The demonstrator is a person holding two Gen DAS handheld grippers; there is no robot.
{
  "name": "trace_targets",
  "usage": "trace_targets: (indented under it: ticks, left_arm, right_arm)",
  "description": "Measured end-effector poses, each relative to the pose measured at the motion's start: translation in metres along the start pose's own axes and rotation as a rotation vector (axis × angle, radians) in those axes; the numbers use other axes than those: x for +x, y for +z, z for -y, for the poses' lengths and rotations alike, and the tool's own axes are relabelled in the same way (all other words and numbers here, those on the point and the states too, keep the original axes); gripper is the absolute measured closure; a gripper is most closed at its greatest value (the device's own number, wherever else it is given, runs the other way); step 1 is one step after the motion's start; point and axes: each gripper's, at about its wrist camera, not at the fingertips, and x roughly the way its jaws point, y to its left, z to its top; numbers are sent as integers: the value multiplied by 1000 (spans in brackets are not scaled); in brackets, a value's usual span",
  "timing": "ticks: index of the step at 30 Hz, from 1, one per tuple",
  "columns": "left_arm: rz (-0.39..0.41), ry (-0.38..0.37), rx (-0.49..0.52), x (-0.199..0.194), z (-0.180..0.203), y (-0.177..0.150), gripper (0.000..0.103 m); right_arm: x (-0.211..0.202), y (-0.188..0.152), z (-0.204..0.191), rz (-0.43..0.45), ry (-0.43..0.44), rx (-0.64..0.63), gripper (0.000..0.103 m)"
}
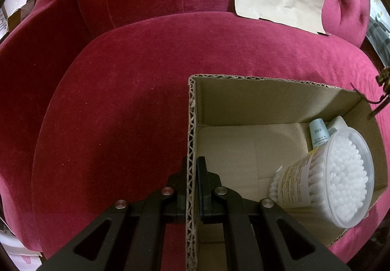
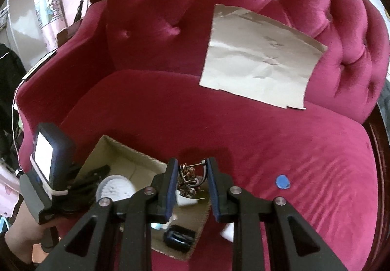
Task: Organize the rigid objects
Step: 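Lift the keychain and carry it toward the box, then lower the keychain into the box and open the right gripper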
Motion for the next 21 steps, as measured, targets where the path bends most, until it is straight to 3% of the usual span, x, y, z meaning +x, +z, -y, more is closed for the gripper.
trace_targets:
  ticks: [21]
  left_arm:
    - [1,1,-1,-1,2,0,99]
  right_arm:
    - [46,-21,-27,-123,16,-33,78]
